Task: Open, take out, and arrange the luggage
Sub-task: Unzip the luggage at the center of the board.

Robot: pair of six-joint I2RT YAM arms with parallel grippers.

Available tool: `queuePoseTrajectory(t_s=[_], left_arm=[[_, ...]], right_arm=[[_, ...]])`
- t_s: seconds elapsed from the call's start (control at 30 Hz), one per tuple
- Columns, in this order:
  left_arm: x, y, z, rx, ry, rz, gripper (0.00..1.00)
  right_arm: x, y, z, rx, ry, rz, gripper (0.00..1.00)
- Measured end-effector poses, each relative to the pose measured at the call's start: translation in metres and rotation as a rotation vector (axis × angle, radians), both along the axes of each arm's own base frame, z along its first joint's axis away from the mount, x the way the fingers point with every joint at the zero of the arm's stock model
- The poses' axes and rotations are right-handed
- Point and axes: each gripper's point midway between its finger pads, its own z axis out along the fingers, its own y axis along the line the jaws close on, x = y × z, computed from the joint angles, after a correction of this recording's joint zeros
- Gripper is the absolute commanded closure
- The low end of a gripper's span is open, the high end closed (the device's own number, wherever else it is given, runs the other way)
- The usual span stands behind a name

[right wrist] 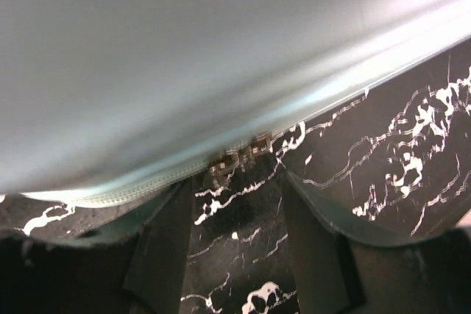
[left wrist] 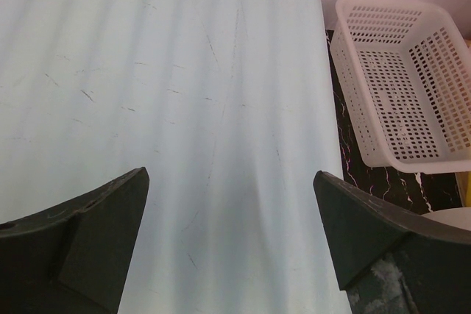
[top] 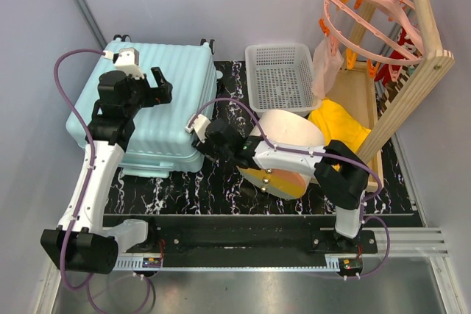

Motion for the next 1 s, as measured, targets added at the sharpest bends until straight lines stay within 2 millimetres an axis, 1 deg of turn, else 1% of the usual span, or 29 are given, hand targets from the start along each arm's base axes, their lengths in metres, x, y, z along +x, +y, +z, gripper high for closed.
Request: queuePoseTrajectory(t_s=[0.2, 0.3, 0.43, 0.5, 0.57, 0.63, 0.7, 0.83, 0.9, 1.0], left_arm=[[0.0, -0.001, 0.0, -0.004, 0.001, -0.005, 0.01], [0.001, -0.001, -0.002, -0.005, 0.005, -0.006, 0.01], [0.002, -0.002, -0.004, -0.006, 0.012, -0.011, 0.01], [0.002, -0.003, -0.004, -0.007, 0.012, -0.015, 0.01], [0.002, -0.004, -0.004, -0.008, 0.012, -0.017, 0.01], [0.002, -0.004, -0.004, -0.008, 0.012, -0.019, 0.01], [0.002, -0.004, -0.004, -0.009, 0.012, -0.02, 0.01], [0.002, -0.004, -0.004, -0.009, 0.012, -0.02, 0.01], [0.002, -0.004, -0.004, -0.009, 0.012, -0.021, 0.01], [0.001, -0.004, -0.004, -0.009, 0.012, -0.022, 0.01]], right_arm=[[-0.005, 0.001, 0.005, 0.052, -0.045, -0.025, 0.41], [-0.006, 0.001, 0.006, 0.06, -0.072, -0.044, 0.44], [-0.007, 0.002, 0.007, 0.06, -0.091, -0.044, 0.5], [-0.006, 0.002, 0.008, 0.059, -0.102, -0.045, 0.55], [-0.003, 0.003, 0.013, 0.067, -0.127, -0.053, 0.6], [0.002, 0.004, 0.019, 0.081, -0.158, -0.068, 0.63], [0.002, 0.005, 0.02, 0.08, -0.167, -0.066, 0.67], [0.0, 0.007, 0.018, 0.07, -0.181, -0.062, 0.67], [0.0, 0.008, 0.018, 0.067, -0.187, -0.065, 0.68], [0.0, 0.009, 0.018, 0.064, -0.193, -0.062, 0.78]])
